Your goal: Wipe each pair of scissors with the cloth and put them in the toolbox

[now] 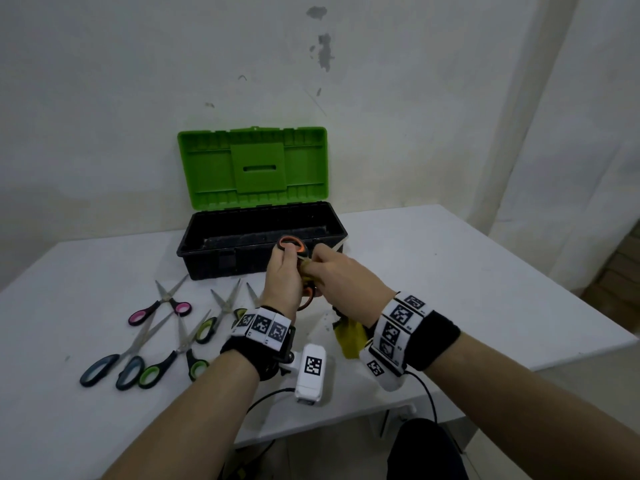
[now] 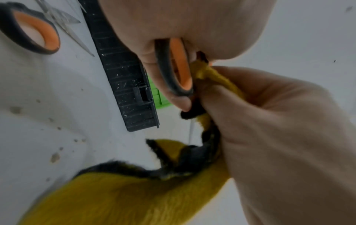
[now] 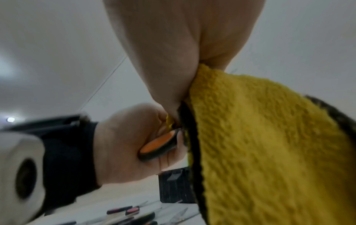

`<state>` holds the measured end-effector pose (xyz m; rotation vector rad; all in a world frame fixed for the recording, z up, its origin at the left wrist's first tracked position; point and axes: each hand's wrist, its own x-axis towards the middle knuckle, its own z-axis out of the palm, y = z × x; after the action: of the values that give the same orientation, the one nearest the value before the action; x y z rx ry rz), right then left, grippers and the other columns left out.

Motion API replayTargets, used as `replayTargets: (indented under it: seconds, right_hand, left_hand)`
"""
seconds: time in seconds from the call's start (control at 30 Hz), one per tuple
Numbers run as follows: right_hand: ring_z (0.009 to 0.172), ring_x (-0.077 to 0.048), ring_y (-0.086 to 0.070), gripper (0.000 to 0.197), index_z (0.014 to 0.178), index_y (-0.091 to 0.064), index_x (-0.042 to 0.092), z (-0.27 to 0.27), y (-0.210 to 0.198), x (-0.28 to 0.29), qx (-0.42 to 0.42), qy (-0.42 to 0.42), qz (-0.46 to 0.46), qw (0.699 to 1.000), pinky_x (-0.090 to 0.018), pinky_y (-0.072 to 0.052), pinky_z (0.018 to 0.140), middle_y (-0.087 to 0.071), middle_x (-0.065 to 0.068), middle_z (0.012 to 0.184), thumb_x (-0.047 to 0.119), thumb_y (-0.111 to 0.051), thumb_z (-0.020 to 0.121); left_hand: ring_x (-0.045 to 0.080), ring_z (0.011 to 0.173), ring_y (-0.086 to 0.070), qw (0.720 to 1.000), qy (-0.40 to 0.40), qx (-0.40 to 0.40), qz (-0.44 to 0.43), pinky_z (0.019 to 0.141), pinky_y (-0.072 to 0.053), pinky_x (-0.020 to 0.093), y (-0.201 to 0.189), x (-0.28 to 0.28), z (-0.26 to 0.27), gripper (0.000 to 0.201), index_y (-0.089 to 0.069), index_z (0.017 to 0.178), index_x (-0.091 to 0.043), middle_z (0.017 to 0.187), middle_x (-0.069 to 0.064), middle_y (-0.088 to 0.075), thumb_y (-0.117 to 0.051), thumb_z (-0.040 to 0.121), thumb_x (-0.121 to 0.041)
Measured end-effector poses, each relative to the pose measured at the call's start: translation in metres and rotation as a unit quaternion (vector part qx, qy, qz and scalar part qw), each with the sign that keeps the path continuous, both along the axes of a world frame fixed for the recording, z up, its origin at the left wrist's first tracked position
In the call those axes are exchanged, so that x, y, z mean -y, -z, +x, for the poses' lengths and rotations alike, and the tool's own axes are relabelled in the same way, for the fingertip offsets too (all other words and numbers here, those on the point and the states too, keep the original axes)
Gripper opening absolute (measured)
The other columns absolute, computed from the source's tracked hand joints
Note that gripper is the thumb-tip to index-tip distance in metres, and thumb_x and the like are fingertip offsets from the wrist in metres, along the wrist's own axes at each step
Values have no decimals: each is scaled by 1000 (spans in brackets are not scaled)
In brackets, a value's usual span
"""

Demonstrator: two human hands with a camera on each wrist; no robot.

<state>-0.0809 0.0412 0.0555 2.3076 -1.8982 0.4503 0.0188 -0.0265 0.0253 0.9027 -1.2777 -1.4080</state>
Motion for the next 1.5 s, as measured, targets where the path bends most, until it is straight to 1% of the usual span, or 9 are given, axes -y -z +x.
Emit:
replayTargets:
  seconds: [0.13, 0.27, 0.4, 0.63, 0.77, 0.9, 1.07, 1.27, 1.5]
  right_hand:
    - [74, -23, -53, 16, 102, -63, 13, -4, -4, 2, -7, -2, 27, 1000, -34, -46, 66, -39, 1, 98, 5, -54, 91]
    - [74, -22, -53, 18, 106, -65, 15, 0, -10, 2, 3, 10, -8, 1000, -33, -47, 65, -40, 0, 96, 9, -55, 92]
    - [80, -24, -55, 23, 108, -68, 16, -4, -8, -1, 17, 22, 40, 999, -32, -45, 68, -43, -1, 97, 10, -49, 95]
    - [84, -23, -54, 27, 114, -68, 18, -8, -12, -3, 52, 15, 4, 999, -38, -49, 75, -50, -5, 102, 12, -48, 97]
    - [86, -22, -54, 27, 116, -68, 17, -14, -6, -7, 33, -2, 42, 999, -36, -49, 77, -49, -3, 102, 12, -50, 97]
    - [92, -24, -57, 25, 117, -68, 13, -18, -7, -2, 102, 51, -46, 992, -38, -51, 81, -54, -5, 108, 16, -52, 97]
    - [90, -23, -56, 26, 117, -69, 14, -3, 5, -6, 112, 3, -18, 994, -29, -44, 75, -55, -5, 103, 14, -53, 96]
    - [85, -25, -55, 22, 112, -67, 12, 1, 5, -5, 62, -39, 9, 997, -40, -49, 78, -51, -7, 105, 10, -53, 94]
    - [86, -22, -54, 25, 115, -69, 15, -17, -8, -6, 49, -2, -20, 999, -30, -43, 72, -50, -3, 103, 14, -50, 98]
  left_hand:
    - [30, 89, -65, 1000, 6, 16, -11, 79, -58, 56, 4, -4, 0, 28, -59, 105, -23, 98, 13, -64, -34, 107, -35]
    - [24, 88, -67, 1000, 20, -12, 18, 58, -58, 36, 5, -6, -2, 32, -57, 115, -16, 106, 14, -65, -32, 107, -36]
    - [12, 65, -64, 1000, 8, -8, 10, 47, -54, 31, 2, -5, 3, 32, -55, 113, -12, 91, 8, -60, -32, 108, -34]
    - [18, 56, -59, 1000, 24, -14, 0, 54, -57, 42, 5, -7, 1, 27, -53, 104, -16, 79, 10, -58, -32, 108, -33]
    - [6, 46, -54, 1000, -12, -21, 4, 50, -56, 37, 5, 4, 9, 25, -53, 100, -20, 72, 4, -49, -33, 108, -32]
    - [12, 45, -56, 999, -4, -34, 13, 48, -55, 35, 5, 2, 6, 26, -53, 98, -19, 72, 5, -51, -33, 108, -33]
    - [14, 56, -51, 999, -21, -25, 9, 47, -51, 30, 4, 5, 7, 27, -54, 99, -19, 68, 1, -49, -33, 108, -34]
    - [20, 72, -56, 1000, -19, -5, -8, 66, -50, 36, 7, 6, 5, 28, -57, 96, -23, 78, 4, -58, -33, 107, -34]
    - [20, 52, -52, 999, -19, -22, 14, 45, -53, 33, 4, 8, 8, 27, -52, 96, -19, 72, 6, -49, -33, 108, -33]
